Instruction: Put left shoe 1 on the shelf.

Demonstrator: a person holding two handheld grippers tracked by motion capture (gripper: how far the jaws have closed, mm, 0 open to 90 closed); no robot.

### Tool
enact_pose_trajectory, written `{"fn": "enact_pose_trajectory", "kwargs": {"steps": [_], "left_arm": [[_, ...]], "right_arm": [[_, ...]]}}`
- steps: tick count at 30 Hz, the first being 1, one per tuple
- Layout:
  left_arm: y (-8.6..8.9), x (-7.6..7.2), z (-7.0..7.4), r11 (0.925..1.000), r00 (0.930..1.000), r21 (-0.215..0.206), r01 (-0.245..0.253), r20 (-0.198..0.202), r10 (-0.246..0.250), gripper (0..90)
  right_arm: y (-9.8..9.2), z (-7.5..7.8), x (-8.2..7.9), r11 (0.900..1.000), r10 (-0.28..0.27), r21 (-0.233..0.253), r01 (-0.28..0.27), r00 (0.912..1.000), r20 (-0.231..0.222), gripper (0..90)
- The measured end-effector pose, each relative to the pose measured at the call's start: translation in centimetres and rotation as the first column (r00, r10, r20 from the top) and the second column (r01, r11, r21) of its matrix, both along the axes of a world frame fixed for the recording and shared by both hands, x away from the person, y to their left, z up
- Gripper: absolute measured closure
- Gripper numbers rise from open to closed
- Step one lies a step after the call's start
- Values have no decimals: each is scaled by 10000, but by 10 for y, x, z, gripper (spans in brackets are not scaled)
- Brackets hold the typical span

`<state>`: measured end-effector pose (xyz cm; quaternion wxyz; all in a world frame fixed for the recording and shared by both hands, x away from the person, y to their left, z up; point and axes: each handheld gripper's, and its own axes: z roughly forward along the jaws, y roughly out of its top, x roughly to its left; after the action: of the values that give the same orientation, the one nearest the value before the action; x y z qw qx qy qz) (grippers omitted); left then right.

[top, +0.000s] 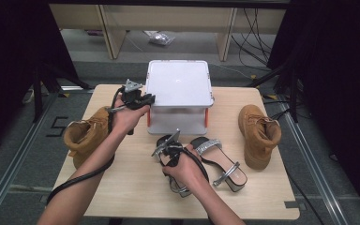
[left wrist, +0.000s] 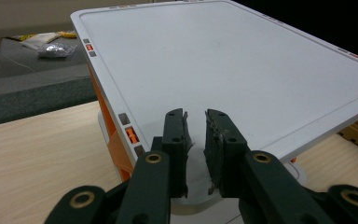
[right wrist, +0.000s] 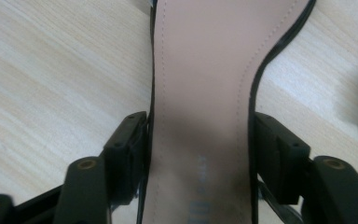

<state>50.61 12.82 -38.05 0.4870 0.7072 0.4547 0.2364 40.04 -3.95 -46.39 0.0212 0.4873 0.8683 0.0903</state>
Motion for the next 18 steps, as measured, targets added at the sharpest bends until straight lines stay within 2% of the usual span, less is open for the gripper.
{"fn": "enact_pose_trajectory", "kwargs": {"steps": [2, 5, 6, 7, 8, 9, 10, 12, 13, 14, 17, 18], "left_arm": [[0, 0, 0, 10000, 10000, -7, 1, -9, -1, 771], [0, 0, 0, 10000, 10000, 62, 71, 25, -71, 776], [1, 0, 0, 9999, 10000, 103, 82, 45, -83, 783], [1, 0, 0, 9999, 10000, 105, 72, 57, -73, 787], [1, 0, 0, 9999, 10000, 105, 72, 57, -73, 794], [1, 1, 0, 9999, 9999, 112, 105, 51, -105, 806], [2, 1, 0, 9999, 9999, 103, 136, 3, -136, 814], [2, 1, 0, 9998, 9999, 92, 161, -38, -161, 830], [2, 1, 1, 9998, 9998, 99, 171, -66, -171, 839], [3, 2, 1, 9999, 9998, 70, 144, -105, -143, 847], [4, 2, 1, 9999, 9998, 46, 121, -143, -120, 867], [4, 2, 1, 9999, 9998, 56, 99, -149, -98, 875]], "right_arm": [[0, -3, 1, 9998, 206, -64, -205, 9997, 111, 360], [3, -8, 2, 9994, 178, -298, -180, 9998, -83, 386], [1, -11, 5, 9979, 495, -407, -498, 9987, -89, 414], [1, -12, 6, 9978, 606, -252, -611, 9980, -206, 417], [3, -11, 4, 9995, 147, -287, -156, 9994, -299, 420], [4, -10, 4, 9994, 33, -336, -44, 9994, -332, 423], [2, -10, 5, 9991, 174, -394, -182, 9996, -222, 426], [1, -10, 5, 9998, -17, -205, 12, 9997, -249, 430], [-1, -10, 6, 10000, 60, -45, -60, 9998, -201, 430], [0, -9, 5, 9997, -228, 56, 230, 9992, -333, 430], [-1, -9, 5, 9997, -222, 70, 224, 9994, -248, 431], [-1, -8, 5, 9993, -216, 316, 220, 9997, -153, 432]]}}
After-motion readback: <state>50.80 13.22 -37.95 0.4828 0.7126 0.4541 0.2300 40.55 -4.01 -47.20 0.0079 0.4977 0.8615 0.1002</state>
